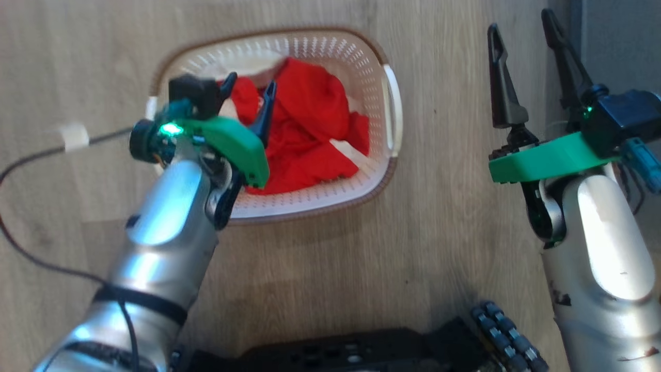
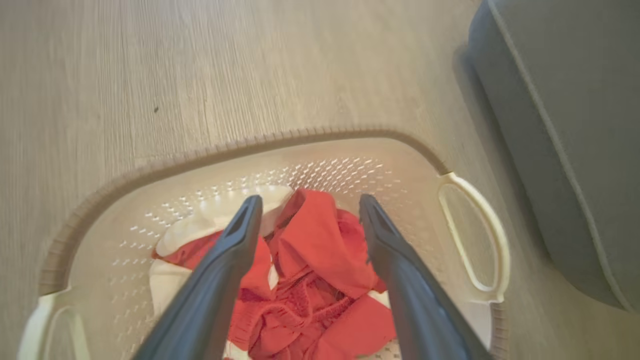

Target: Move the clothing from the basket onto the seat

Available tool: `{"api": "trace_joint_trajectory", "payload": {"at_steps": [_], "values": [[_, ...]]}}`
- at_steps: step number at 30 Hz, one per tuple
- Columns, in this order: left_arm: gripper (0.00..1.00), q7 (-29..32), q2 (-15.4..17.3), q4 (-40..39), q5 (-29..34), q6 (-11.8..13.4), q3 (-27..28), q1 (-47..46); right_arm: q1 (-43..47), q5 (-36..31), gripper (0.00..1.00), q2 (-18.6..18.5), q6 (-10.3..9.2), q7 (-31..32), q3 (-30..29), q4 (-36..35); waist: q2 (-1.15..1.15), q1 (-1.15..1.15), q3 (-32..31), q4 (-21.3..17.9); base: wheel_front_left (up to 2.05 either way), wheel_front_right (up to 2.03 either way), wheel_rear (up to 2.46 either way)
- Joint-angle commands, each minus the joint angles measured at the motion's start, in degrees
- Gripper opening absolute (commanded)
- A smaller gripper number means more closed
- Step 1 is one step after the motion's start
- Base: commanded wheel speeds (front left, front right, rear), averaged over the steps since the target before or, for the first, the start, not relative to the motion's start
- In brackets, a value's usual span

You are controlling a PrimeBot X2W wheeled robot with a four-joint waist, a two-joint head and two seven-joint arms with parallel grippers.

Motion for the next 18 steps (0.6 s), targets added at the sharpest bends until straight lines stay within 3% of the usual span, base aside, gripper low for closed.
{"api": "trace_joint_trajectory", "payload": {"at_steps": [1,10,18], "values": [[1.0,0.78,0.94,1.14,-1.41,0.99,-0.62,-1.12,0.62,-0.08,1.0,0.7,0.22,-0.54,1.3,-2.2,0.0,-0.02,2.89,-2.33,0.0,0.0,0.0],[1.0,2.47,0.94,9.71,-7.23,4.13,-7.28,-7.53,0.41,1.08,1.0,1.21,0.22,-0.54,2.77,-2.86,0.0,-0.02,5.9,-5.87,0.0,0.0,0.0],[1.0,1.21,1.06,18.67,-6.53,8.02,-10.38,-12.96,1.67,3.59,1.0,1.29,0.22,-0.54,3.22,-4.04,0.0,-0.02,8.75,-7.6,0.0,0.0,0.0]]}}
